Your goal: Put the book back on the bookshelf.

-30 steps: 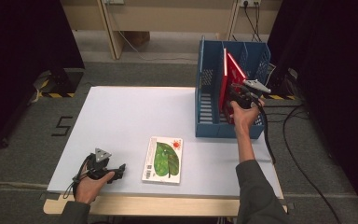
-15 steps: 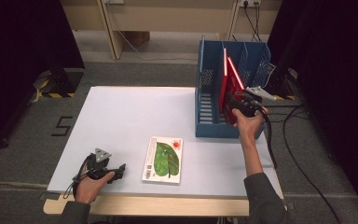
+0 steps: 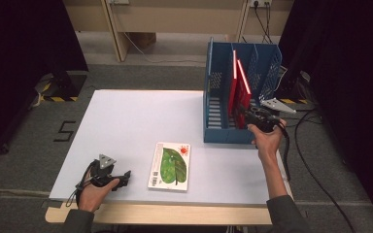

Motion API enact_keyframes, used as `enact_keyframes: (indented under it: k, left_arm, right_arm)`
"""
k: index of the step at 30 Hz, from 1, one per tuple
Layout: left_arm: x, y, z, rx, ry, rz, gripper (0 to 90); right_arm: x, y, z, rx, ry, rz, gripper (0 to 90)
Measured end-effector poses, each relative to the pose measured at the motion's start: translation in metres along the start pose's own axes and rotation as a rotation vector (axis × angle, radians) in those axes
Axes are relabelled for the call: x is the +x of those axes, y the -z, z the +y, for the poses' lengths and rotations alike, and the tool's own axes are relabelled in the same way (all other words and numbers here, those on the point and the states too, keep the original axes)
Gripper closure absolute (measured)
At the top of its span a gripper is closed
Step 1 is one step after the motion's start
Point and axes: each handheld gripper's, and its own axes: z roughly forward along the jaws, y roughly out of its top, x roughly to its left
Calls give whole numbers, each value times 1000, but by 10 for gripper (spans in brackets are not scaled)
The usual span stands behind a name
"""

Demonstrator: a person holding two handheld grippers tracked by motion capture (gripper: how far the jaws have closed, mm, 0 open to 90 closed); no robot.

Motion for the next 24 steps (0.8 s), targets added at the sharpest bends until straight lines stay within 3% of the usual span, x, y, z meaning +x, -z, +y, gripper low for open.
enact_keyframes:
  k: [11,16,24]
  left_arm:
    - [0,0,0,-5,1,0,150]
    - [1,-1,0,-3,2,-4,150]
    - [0,-1,0,-3,3,-3,150]
  right_arm:
    - [7,-27,11,21,-15,-2,637]
    - [1,-40,15,16,-65,7,619]
    - [-2,-32,9,37,-46,47,665]
